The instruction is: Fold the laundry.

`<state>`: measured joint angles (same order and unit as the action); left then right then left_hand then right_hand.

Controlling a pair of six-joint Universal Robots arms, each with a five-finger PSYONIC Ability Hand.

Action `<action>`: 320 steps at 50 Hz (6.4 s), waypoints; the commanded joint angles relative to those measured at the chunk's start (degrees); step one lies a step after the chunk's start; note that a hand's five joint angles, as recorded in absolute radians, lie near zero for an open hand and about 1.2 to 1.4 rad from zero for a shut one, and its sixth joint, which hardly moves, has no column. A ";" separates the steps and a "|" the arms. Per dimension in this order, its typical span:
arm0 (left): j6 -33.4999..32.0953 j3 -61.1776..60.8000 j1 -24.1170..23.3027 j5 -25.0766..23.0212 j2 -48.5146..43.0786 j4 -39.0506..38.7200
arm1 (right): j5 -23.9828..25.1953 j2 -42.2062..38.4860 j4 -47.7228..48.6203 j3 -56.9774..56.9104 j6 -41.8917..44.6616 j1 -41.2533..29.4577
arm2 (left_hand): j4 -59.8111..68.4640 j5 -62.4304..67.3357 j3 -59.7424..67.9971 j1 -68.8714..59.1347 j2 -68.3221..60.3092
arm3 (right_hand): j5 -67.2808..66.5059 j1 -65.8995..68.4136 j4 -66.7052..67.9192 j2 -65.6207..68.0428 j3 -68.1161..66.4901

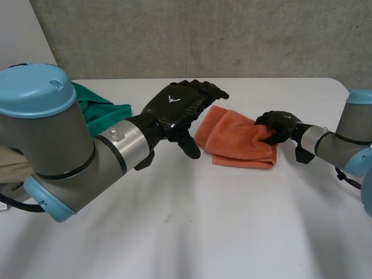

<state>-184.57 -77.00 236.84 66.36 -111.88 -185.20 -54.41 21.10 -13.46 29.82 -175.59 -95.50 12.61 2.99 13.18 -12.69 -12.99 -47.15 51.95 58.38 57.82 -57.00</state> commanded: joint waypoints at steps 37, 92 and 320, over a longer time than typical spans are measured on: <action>0.62 0.80 -0.32 0.09 0.25 -0.43 | -43.51 -2.81 16.54 -8.64 -23.57 12.62 | 1.81 1.43 1.24 -1.73 -1.43 | -22.85 28.05 21.62 22.18 -23.00; -11.05 7.91 34.12 9.58 -5.08 -8.07 | -8.52 50.53 17.68 67.29 39.53 -11.20 | -0.04 -0.42 -0.61 0.12 0.42 | 47.15 -41.95 -48.38 -47.82 47.00; 0.18 -5.44 14.80 17.49 1.22 1.24 | -18.54 41.48 1.33 42.96 24.25 -14.28 | 67.39 67.01 66.82 -67.31 -67.01 | -14.86 20.06 13.63 14.19 -15.01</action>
<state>-184.61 -81.70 253.14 83.75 -108.51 -184.00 -73.85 69.10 -11.47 72.43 -150.65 -109.39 68.81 57.45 68.36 -66.04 -68.58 -56.85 65.02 67.76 66.99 -67.36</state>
